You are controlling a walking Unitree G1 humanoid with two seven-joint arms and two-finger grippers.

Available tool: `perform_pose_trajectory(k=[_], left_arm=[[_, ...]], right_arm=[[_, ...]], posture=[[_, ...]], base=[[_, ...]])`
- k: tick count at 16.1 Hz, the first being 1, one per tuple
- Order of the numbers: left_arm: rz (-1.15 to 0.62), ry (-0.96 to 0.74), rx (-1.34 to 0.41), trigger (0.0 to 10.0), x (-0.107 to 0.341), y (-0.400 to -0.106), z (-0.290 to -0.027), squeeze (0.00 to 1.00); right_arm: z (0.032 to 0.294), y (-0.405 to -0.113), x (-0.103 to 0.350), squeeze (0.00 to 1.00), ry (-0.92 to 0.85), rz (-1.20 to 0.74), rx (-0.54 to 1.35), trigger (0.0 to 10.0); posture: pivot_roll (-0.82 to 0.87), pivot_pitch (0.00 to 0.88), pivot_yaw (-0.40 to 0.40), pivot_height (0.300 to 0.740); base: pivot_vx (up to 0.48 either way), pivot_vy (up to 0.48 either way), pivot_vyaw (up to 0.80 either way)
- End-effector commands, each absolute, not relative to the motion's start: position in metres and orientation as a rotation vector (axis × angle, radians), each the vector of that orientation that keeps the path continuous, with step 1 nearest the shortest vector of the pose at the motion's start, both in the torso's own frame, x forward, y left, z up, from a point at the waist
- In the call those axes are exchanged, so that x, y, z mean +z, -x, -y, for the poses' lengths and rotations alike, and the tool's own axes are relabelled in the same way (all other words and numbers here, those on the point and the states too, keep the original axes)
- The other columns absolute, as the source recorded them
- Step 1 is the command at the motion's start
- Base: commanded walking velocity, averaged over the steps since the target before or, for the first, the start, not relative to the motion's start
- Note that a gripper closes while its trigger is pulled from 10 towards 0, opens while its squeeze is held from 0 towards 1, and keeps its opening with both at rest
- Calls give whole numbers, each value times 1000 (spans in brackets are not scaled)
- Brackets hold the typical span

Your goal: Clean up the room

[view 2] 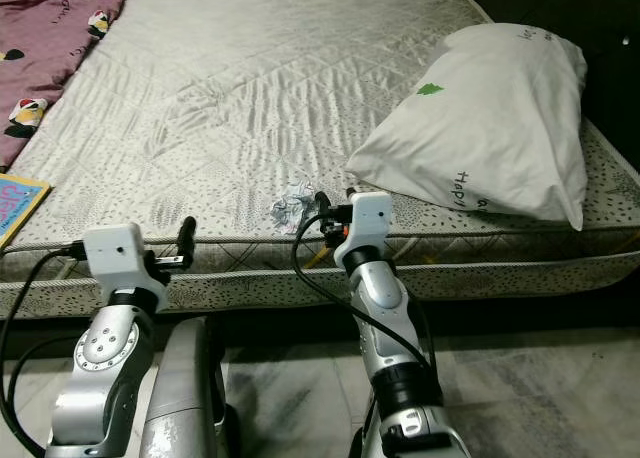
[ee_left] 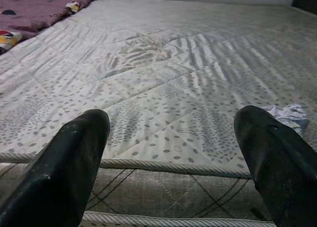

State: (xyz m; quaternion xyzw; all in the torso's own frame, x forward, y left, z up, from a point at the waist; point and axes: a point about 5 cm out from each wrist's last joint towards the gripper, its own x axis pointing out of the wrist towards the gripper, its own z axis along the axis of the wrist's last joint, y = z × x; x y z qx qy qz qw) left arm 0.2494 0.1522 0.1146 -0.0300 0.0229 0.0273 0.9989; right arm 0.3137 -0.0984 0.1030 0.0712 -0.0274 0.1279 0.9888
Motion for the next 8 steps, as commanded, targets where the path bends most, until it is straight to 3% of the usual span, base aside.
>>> perform_pose_trajectory(k=[1, 2, 8], left_arm=[[-55, 61, 51, 10000, 113, -248, -153, 0], [-56, 58, 48, 10000, 113, -248, -153, 0], [-80, 66, 57, 10000, 111, -247, -153, 0]], right_arm=[[98, -314, 107, 1000, -145, 62, 248, 10000], [99, -313, 107, 0, -140, 57, 245, 10000], [98, -313, 110, 0, -151, 48, 259, 10000]], posture=[[40, 0, 26, 511], [41, 0, 26, 511], [46, 0, 24, 511]], base=[[0, 480, 0], [0, 480, 0], [0, 396, 0]])
